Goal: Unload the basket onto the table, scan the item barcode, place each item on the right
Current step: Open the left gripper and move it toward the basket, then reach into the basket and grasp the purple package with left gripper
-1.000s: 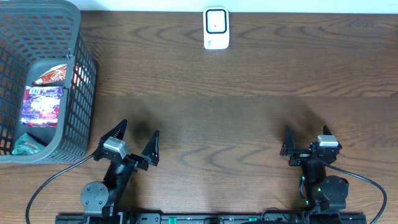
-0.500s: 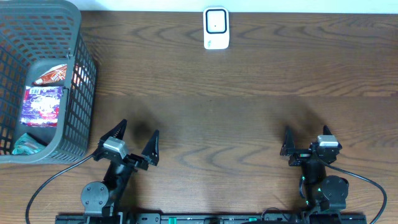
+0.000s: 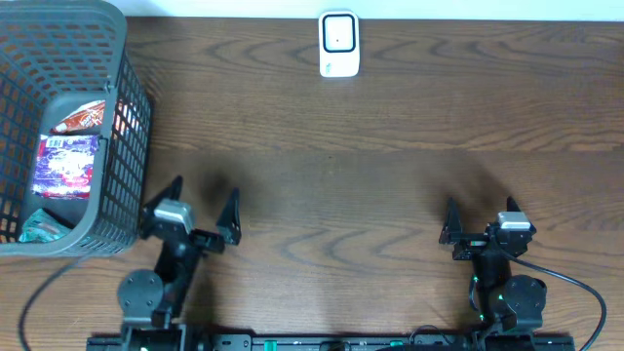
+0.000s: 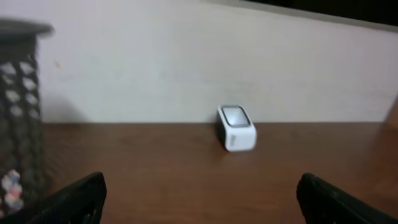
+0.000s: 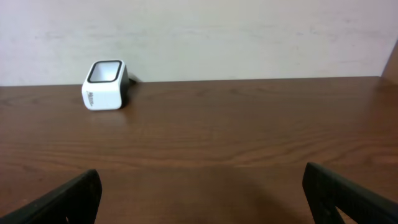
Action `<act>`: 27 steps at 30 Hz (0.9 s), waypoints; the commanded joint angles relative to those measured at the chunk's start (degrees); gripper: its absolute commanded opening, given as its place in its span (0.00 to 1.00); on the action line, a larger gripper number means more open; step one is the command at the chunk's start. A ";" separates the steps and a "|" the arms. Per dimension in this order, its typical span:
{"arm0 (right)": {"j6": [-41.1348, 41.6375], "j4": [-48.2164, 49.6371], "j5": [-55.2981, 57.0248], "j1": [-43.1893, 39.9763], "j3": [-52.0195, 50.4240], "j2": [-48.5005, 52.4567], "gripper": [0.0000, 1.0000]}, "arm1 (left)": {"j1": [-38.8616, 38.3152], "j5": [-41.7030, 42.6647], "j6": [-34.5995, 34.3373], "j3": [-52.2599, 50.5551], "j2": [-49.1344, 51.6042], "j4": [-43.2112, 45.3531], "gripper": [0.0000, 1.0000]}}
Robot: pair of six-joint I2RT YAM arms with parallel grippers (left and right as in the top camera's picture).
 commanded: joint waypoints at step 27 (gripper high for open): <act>0.52 -0.22 -0.15 -0.50 -0.15 -0.35 0.99 | 31.10 -13.25 4.46 85.22 67.49 -51.36 0.98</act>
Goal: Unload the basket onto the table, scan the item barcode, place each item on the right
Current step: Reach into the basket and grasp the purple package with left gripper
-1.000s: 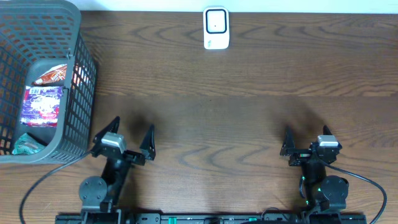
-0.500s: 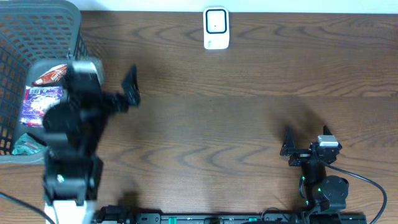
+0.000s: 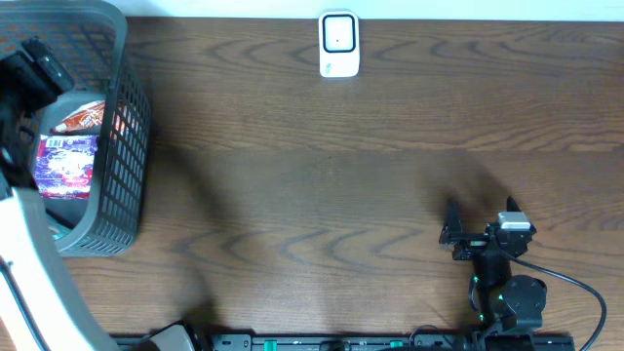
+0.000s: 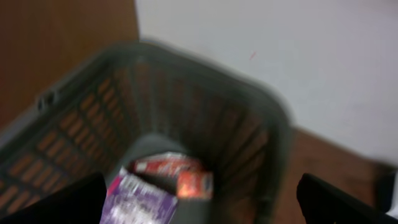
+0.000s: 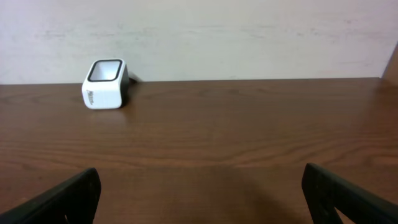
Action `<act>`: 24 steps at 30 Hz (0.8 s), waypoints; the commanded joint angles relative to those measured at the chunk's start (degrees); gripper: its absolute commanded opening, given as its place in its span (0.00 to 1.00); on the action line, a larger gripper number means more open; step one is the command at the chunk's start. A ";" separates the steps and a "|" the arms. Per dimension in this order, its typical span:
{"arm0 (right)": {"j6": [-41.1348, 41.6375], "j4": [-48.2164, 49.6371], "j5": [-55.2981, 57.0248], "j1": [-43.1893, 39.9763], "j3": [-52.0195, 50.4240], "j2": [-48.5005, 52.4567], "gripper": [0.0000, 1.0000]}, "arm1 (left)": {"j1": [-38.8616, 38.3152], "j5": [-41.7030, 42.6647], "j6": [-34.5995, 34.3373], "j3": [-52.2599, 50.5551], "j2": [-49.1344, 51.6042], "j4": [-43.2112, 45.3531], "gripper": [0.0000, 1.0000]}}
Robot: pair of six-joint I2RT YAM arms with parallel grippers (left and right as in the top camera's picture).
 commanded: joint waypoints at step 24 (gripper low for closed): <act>0.37 -0.22 -0.15 -0.50 -0.13 -0.33 0.99 | -2.38 -25.49 -0.94 -11.78 28.63 -11.65 0.97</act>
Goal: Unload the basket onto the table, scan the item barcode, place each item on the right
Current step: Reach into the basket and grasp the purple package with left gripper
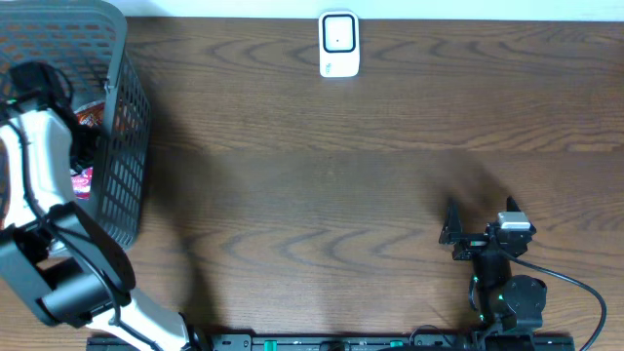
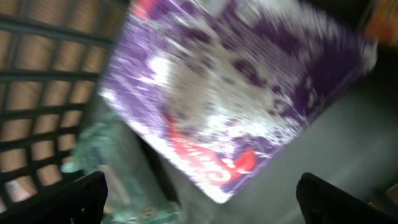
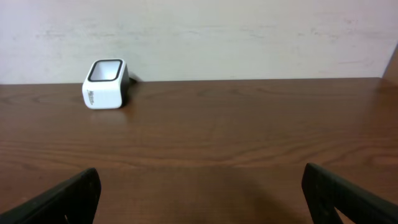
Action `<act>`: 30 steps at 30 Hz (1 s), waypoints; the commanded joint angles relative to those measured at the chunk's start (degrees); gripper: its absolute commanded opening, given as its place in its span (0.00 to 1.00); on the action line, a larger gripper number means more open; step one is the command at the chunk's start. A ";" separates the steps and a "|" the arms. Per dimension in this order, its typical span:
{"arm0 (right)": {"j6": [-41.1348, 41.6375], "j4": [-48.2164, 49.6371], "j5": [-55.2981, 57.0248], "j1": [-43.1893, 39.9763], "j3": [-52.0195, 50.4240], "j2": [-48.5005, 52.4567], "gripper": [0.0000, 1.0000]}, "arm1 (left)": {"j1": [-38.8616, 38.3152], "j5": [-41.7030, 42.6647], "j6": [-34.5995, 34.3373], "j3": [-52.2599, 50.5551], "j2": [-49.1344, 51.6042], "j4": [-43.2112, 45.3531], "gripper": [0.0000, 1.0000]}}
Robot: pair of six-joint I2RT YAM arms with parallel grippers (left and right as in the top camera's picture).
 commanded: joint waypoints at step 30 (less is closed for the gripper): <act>0.37 -0.22 -0.13 -0.50 -0.13 -0.33 0.99 | -0.74 3.13 -10.67 0.02 -19.43 7.80 0.07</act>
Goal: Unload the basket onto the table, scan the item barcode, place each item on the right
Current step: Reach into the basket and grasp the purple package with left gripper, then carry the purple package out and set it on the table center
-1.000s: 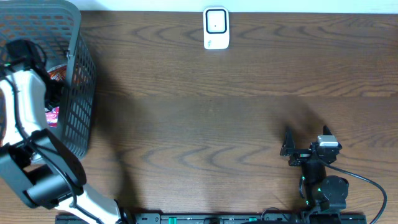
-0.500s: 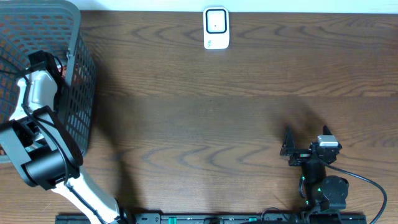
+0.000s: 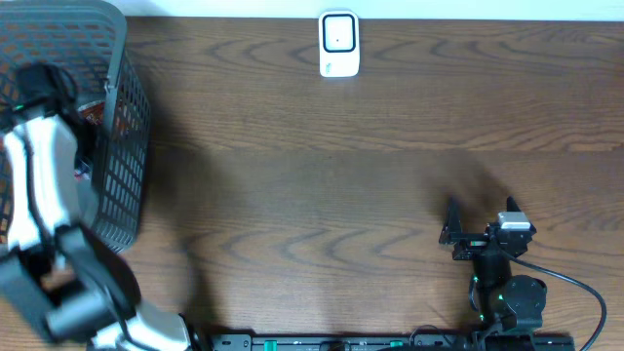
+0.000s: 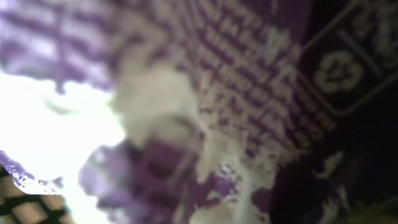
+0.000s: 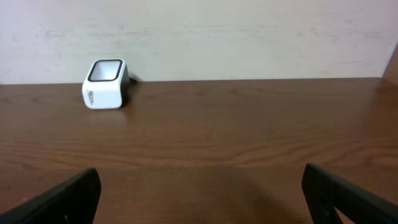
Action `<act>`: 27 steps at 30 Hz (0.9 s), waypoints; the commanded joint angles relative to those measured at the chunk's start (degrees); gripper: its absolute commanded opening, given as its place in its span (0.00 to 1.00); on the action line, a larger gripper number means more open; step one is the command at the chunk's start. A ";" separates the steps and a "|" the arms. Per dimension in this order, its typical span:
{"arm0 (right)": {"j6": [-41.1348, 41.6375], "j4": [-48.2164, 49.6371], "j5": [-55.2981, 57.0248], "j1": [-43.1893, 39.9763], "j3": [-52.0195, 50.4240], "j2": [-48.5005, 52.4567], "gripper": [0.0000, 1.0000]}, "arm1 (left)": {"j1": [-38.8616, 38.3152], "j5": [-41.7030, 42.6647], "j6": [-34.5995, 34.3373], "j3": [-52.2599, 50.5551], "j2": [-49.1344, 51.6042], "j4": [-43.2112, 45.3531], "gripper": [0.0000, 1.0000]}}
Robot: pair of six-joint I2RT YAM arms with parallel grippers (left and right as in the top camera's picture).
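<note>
The white barcode scanner (image 3: 339, 44) stands at the table's far edge, also visible in the right wrist view as scanner (image 5: 104, 84). A purple printed package (image 4: 186, 93) fills the whole left wrist view, blurred and very close; no fingers show there. From overhead, my left arm (image 3: 41, 146) reaches down into the grey basket (image 3: 125, 68), its gripper hidden under the arm. My right gripper (image 5: 200, 186) rests open low over the table at the near right, with nothing between its fingers.
In the overhead view a red packet (image 3: 94, 109) shows inside the basket behind the left arm. The wooden table (image 3: 331, 195) stretches between basket, scanner and the right gripper (image 3: 480, 219).
The left wrist camera has come much closer to the purple package, which now fills its view and hides the fingers. The right arm has not moved.
Both grippers first rested open at the near edge, facing the scanner. Then the left arm was over the basket, looking down at the packages. Later it was inside the basket just above the purple package, and now pressed close against it. The right arm stayed put.
</note>
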 commanded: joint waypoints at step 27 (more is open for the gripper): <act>0.37 -0.22 -0.13 -0.50 -0.13 -0.33 0.99 | -39.28 35.74 -6.36 2.71 -26.05 4.37 0.07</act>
